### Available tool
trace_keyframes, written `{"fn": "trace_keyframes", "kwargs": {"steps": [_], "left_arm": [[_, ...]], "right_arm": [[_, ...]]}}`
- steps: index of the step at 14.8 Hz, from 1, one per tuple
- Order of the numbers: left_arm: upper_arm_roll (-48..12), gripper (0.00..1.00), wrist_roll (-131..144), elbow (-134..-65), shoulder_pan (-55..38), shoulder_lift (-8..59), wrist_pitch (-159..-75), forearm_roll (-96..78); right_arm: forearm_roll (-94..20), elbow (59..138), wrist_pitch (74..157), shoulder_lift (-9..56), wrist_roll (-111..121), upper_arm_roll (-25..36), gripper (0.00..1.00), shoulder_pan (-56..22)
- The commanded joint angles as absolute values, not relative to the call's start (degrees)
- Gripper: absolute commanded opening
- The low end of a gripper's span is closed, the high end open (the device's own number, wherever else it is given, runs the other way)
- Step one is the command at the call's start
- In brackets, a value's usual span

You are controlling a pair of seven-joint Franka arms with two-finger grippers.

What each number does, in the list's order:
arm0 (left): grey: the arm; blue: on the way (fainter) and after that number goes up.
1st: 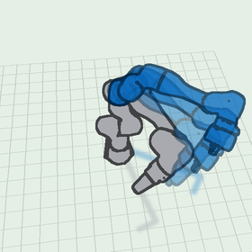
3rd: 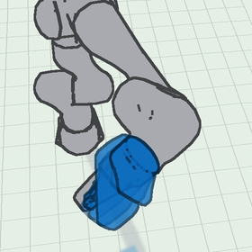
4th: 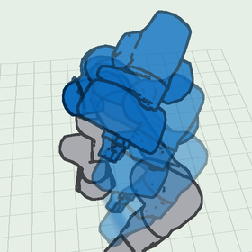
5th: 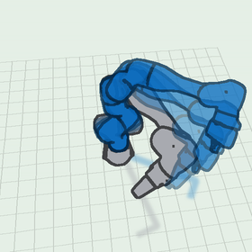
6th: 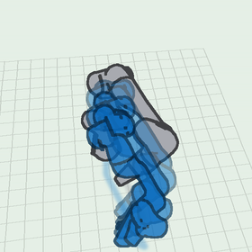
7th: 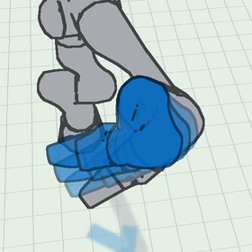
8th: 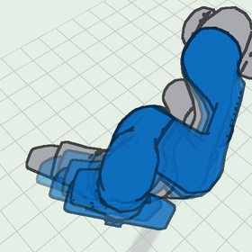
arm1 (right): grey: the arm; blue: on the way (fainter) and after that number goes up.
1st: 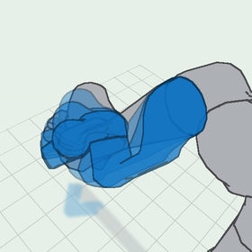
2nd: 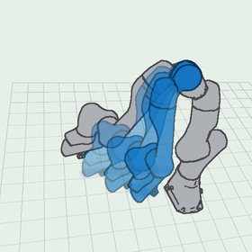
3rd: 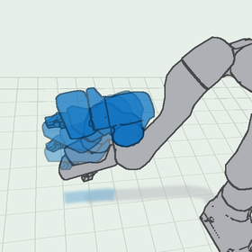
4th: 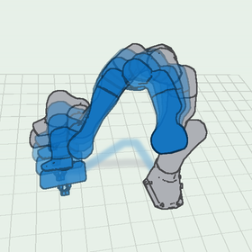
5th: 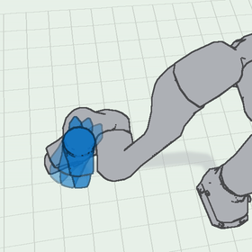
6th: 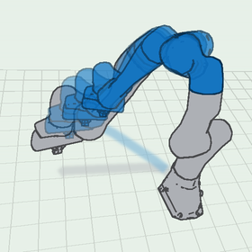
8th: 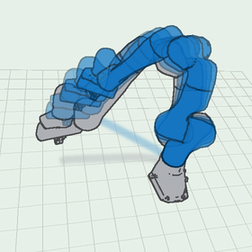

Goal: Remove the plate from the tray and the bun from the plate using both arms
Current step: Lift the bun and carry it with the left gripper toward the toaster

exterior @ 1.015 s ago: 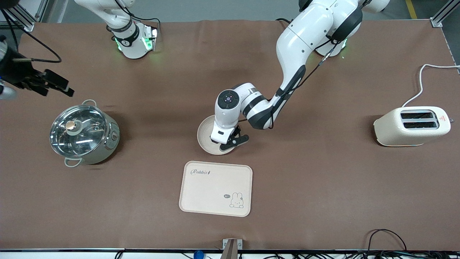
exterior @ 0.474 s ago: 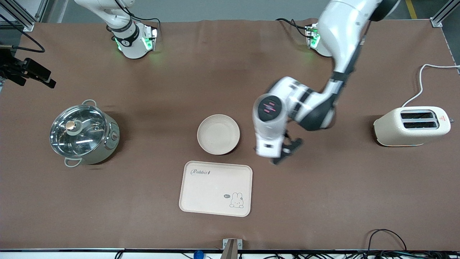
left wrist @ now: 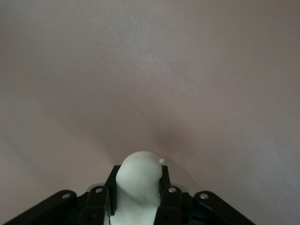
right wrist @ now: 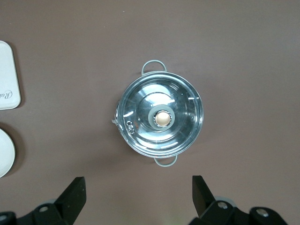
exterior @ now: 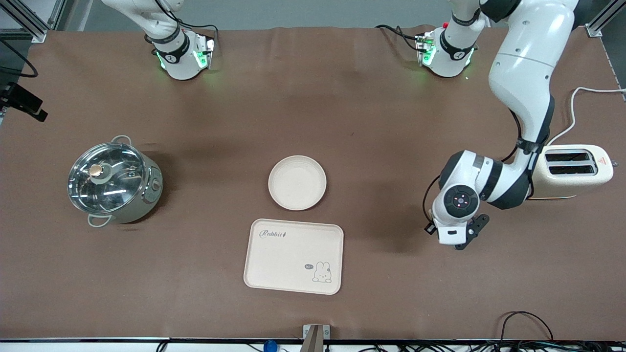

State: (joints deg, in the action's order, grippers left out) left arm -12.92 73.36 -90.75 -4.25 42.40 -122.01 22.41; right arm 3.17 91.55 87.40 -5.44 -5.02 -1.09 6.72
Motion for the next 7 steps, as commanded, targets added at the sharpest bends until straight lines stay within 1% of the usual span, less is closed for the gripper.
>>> {"fn": "trace_keyframes", "kwargs": {"steps": [1, 2, 4, 6, 7], "left_arm": [[-13.71, 0.61, 74.44, -91.85, -3.52, 43.41, -124.62, 23.73], [-13.71, 0.77, 74.44, -91.85, -3.17, 43.50, -125.15, 23.73], [-13.71, 1.00, 74.36, -91.58, -2.99, 43.07, -125.24, 23.64], [-13.71, 1.00, 74.27, -91.23, -2.99, 41.50, -124.63, 23.64], [-13.80, 1.00, 73.57, -91.32, -2.90, 39.14, -124.45, 23.47]], "right_arm": [[3.78, 90.26, 86.57, -4.57, -4.83, -2.11, 1.00, 6.95], [3.78, 90.26, 86.57, -4.57, -4.83, -2.37, 1.00, 6.68], [3.26, 90.35, 86.57, -4.57, -4.83, -2.37, 1.00, 5.80], [1.68, 90.35, 86.57, -4.48, -4.92, -2.37, 1.00, 5.71], [1.58, 90.35, 86.57, -4.40, -4.92, -2.37, 1.00, 5.71]]}}
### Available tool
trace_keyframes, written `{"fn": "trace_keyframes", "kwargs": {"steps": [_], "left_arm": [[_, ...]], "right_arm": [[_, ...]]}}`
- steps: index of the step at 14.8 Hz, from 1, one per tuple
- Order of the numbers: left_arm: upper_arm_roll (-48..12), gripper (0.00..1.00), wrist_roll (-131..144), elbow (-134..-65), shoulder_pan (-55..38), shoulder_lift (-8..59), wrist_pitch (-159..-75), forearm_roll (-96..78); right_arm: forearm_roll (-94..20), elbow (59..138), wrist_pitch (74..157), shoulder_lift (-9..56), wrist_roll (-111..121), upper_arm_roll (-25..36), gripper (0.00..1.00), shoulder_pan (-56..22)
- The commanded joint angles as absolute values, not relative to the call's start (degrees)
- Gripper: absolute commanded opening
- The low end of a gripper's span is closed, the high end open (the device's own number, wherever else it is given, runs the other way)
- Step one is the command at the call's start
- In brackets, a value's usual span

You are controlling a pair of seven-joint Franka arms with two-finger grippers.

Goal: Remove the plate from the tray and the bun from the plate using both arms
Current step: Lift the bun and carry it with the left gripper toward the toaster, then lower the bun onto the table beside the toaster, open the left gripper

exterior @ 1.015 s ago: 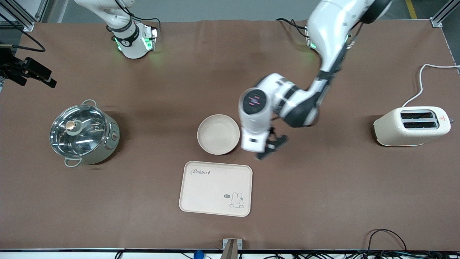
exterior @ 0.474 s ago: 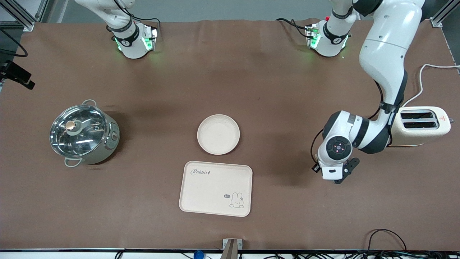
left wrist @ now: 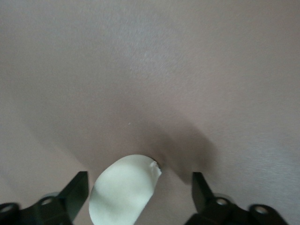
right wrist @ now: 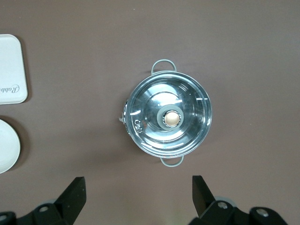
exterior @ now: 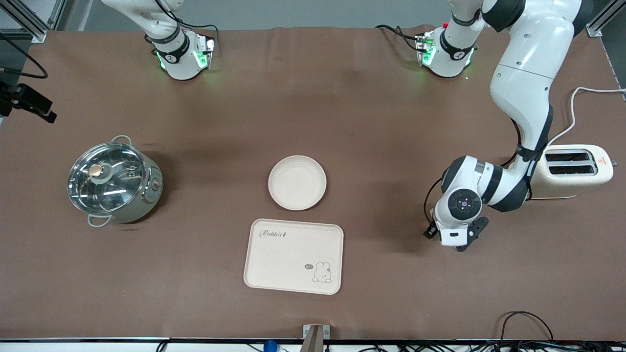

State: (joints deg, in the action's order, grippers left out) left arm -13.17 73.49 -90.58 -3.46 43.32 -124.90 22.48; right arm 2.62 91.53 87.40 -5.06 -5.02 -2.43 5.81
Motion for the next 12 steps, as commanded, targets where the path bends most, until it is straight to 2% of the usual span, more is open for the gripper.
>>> {"fn": "trace_keyframes", "kwargs": {"steps": [1, 7, 12], "left_arm": [[-13.89, 1.00, 71.65, -91.32, -2.55, 36.94, -122.89, 23.29], [-14.24, 1.00, 49.96, -89.65, -2.46, 23.75, -111.73, 21.98], [-14.24, 1.00, 29.76, -88.95, 0.35, 12.42, -102.94, 13.48]], "right_arm": [[1.58, 90.44, 86.57, -4.31, -4.92, -2.37, 1.00, 5.45], [1.58, 90.35, 86.57, -4.22, -5.01, -2.37, 1.00, 5.36], [1.58, 90.44, 86.49, -4.22, -5.18, -2.37, 1.00, 5.36]]}}
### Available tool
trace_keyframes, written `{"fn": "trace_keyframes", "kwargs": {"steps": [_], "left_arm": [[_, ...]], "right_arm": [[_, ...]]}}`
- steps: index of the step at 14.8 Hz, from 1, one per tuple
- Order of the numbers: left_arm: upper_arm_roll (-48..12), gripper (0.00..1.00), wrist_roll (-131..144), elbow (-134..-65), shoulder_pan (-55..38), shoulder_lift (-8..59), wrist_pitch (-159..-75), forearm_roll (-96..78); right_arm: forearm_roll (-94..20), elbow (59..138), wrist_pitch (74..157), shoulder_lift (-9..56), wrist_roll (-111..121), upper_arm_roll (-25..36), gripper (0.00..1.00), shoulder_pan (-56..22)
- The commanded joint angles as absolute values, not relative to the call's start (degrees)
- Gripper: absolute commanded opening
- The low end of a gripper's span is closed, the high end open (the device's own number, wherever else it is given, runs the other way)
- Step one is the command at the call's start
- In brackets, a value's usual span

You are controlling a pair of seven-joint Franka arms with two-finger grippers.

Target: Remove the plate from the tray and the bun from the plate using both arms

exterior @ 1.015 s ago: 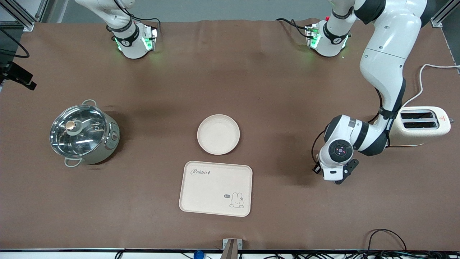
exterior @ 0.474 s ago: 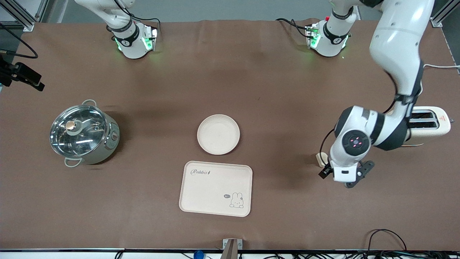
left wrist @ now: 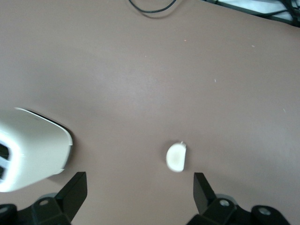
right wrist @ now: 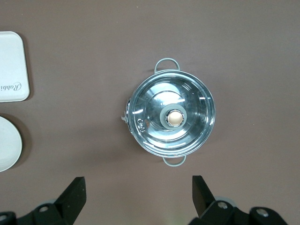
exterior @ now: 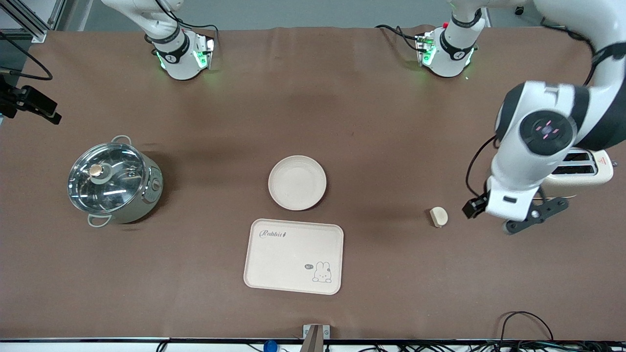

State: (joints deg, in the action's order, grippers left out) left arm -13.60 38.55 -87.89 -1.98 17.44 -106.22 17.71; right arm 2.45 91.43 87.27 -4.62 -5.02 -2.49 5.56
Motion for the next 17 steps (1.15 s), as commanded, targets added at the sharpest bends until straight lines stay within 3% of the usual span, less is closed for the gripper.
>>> {"fn": "trace_keyframes", "kwargs": {"steps": [1, 7, 11, 13, 17], "left_arm": [[-14.15, 1.00, 24.75, -89.03, 1.40, 10.13, -99.96, 10.05], [-13.88, 1.00, 7.12, -88.95, 4.31, 0.36, -89.23, 4.48], [-11.18, 1.00, 4.67, -89.73, 1.25, -4.03, -85.79, 2.82], [-7.05, 1.00, 2.65, -90.18, -2.63, -5.00, -82.98, 2.46], [-6.94, 1.00, -2.20, -89.04, -1.14, -4.84, -82.09, 1.67]], "right_arm": [[1.58, 90.44, 86.40, -4.22, -5.10, -2.37, 1.00, 5.36], [1.58, 90.44, 86.13, -4.22, -4.92, -2.37, 1.00, 5.45], [1.23, 90.53, 86.13, -3.87, -2.04, -2.11, 1.00, 5.89], [-0.78, 90.44, 86.31, -3.87, 0.61, -1.85, 1.00, 6.41], [-1.14, 90.44, 86.31, -3.78, 0.62, -1.85, 1.00, 6.77]]}}
